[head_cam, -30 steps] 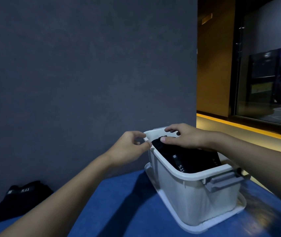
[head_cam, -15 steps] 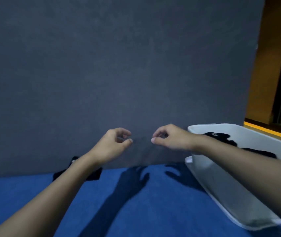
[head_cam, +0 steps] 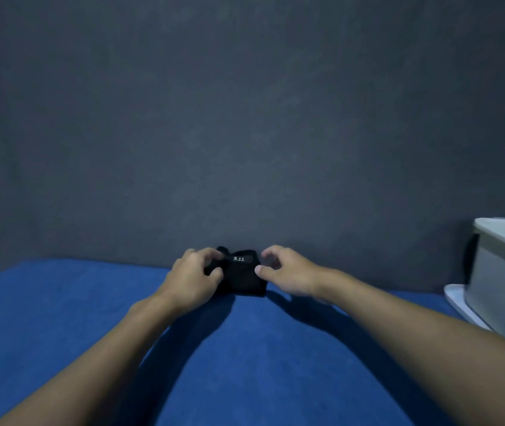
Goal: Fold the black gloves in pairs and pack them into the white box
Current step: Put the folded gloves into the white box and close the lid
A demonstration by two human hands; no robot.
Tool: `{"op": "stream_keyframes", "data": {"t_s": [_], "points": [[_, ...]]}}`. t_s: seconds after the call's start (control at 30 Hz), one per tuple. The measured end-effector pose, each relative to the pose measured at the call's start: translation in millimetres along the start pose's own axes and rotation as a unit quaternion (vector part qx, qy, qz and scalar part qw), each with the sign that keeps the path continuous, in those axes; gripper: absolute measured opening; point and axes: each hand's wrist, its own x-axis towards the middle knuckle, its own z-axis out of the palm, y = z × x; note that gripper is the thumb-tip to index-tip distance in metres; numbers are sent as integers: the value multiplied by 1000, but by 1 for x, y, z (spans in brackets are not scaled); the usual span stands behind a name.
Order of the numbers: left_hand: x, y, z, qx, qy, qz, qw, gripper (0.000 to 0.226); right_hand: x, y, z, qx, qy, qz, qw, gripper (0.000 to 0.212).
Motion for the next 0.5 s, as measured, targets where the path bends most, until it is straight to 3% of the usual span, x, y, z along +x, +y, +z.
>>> {"op": "stream_keyframes", "data": {"t_s": [0.2,0.33,0.43,0.5], "points": [[11,-23,5,-31,3,-24,999,24,26,-1,29,32,4,45,998,64],[13,-22,6,-24,12,-35,999,2,31,0,36,-12,43,65,997,42],[15,-21,8,-33,18,-46,998,16,33,-1,40,64,69,47,994,32],[15,-20,9,-52,15,-57,997,37,32,-2,41,111,69,36,991,36]]}}
